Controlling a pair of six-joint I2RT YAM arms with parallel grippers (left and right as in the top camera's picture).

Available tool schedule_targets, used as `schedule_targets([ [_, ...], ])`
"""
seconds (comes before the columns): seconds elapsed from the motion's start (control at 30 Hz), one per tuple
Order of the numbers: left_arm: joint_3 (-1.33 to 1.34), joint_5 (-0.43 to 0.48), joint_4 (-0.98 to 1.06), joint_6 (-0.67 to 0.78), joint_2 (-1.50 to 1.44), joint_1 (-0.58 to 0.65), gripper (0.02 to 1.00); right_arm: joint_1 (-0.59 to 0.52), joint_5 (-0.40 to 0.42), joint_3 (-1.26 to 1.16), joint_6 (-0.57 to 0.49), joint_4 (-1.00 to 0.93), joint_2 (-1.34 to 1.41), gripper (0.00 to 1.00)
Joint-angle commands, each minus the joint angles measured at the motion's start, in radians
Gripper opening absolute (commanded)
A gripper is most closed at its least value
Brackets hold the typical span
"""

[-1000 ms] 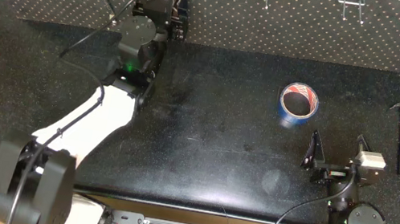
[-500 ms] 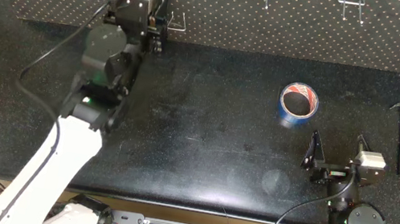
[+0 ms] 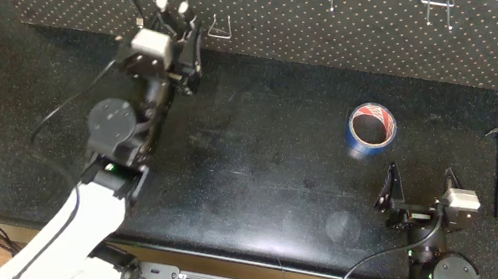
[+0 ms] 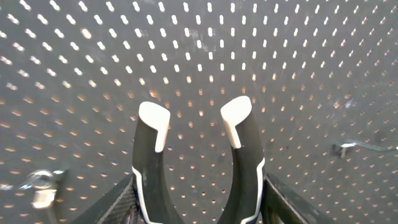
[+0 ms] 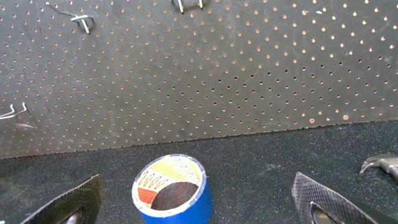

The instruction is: Place Tools Onto Pegboard

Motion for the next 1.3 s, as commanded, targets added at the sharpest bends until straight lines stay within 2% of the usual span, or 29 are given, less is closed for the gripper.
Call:
schedule_targets([
  [0.03,0.074,0.026,0.089,-0.006,0.145,0.0,0.029,0.005,-0.016,-0.002,0.011,-0.005,-0.007,0.989],
  [0.43,0.353,0.033,0.095,-0.005,0.446,0.0,0.029,0.005,-0.016,-0.002,0.011,-0.005,-0.007,0.989],
  [0.67,0.356,0.033,0.126,-0.005,0.496,0.001,0.029,0.005,-0.016,-0.002,0.011,-0.005,-0.007,0.989],
  [1.3,0.356,0.037,-0.049,0.014,0.497,0.002,0.029,0.005,-0.016,-0.002,0.011,-0.005,-0.007,0.991],
])
